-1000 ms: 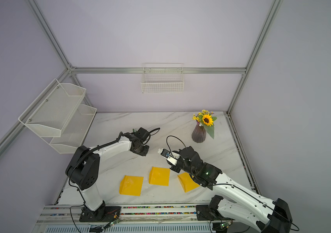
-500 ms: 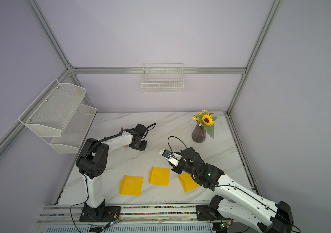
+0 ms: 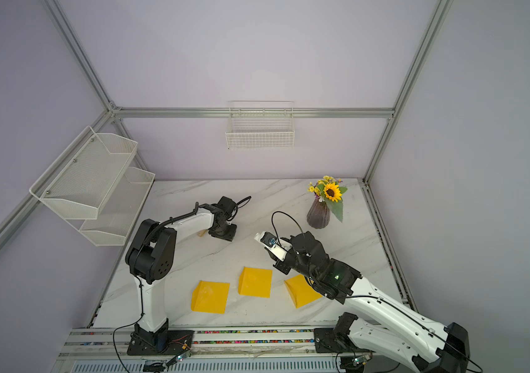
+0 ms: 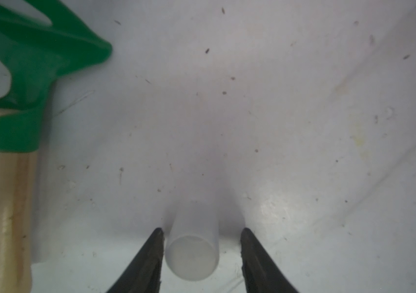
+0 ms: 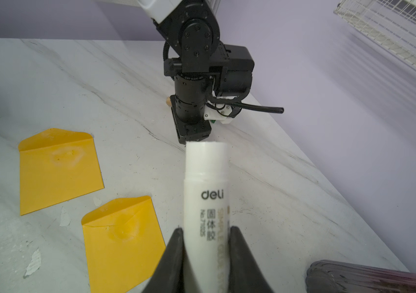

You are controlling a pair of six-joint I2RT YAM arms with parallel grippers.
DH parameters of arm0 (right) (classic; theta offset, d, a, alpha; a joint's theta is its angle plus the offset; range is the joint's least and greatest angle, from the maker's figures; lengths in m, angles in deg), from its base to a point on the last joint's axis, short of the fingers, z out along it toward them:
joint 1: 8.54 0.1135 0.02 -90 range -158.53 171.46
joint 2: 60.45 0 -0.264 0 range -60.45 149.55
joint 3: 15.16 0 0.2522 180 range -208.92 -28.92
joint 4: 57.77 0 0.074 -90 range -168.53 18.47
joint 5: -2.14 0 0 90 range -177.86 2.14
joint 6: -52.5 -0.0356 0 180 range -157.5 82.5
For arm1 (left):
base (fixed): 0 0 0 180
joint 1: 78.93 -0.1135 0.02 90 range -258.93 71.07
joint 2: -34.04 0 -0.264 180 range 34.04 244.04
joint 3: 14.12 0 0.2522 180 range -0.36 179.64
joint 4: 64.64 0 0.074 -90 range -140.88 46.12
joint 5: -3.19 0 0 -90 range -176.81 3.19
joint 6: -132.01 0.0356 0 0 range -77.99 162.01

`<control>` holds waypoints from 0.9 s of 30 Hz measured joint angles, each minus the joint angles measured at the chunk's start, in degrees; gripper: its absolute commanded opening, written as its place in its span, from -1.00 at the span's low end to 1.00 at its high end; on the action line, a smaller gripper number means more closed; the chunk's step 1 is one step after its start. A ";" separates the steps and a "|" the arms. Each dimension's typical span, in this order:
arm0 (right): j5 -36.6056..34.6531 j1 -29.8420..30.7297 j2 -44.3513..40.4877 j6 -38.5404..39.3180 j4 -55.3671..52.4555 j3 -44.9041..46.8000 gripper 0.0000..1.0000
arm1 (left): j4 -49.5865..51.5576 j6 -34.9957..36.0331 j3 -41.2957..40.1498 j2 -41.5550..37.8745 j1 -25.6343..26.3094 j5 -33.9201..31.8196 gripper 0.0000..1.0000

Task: Seal the envelope with a glue stick
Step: Place the lid at the center of the board, then unscrew the glue stick.

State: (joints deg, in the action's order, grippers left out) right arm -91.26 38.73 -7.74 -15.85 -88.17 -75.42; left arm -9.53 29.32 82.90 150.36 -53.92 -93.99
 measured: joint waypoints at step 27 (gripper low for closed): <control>-0.81 0.00 4.17 -23.61 26.95 -0.55 -1.00 | -58.88 -21.86 -33.94 -47.39 3.32 32.92 0.33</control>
State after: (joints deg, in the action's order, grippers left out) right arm -92.07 38.73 -3.56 -39.46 -61.22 -75.97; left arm -68.42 7.46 48.96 102.97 -50.60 -61.07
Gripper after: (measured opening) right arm 0.279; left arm 0.647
